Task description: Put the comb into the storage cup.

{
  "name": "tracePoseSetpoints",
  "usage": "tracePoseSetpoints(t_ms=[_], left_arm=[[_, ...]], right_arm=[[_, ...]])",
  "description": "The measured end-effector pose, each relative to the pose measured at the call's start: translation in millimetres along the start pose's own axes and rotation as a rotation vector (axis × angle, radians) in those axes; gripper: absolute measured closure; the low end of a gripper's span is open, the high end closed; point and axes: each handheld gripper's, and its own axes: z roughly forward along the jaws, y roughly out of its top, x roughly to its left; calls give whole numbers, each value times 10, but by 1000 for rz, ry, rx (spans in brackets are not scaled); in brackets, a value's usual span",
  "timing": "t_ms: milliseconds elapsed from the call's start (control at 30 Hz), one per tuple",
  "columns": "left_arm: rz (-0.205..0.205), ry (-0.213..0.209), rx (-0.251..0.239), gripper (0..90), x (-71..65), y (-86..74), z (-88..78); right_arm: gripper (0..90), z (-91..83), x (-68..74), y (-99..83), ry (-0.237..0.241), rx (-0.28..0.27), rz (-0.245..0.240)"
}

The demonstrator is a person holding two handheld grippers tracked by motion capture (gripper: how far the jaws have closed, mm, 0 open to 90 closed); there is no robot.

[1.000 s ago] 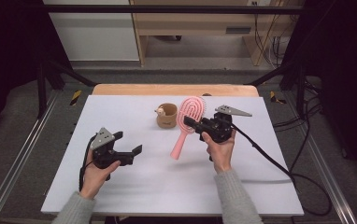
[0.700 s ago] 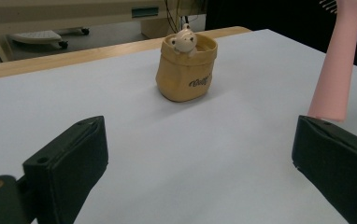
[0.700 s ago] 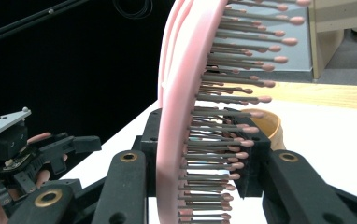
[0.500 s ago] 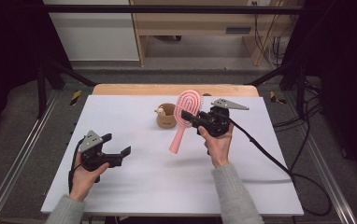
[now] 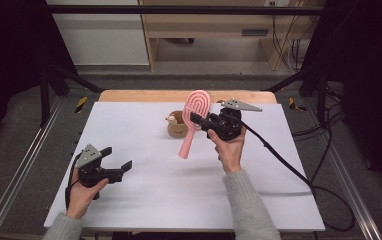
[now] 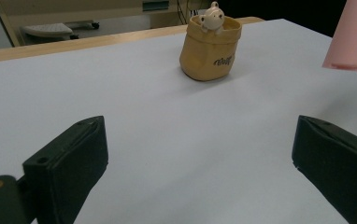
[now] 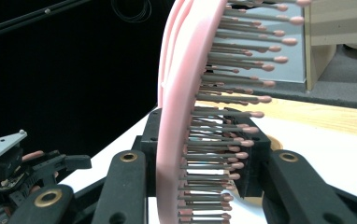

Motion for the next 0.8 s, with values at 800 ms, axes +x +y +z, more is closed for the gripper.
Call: tracePoseSetpoints(t_ms=[800], left_arm=[[-14,0,18,26,68,-78,24]], right_arm=[[628,155,-25,274,-59,-19,-31]])
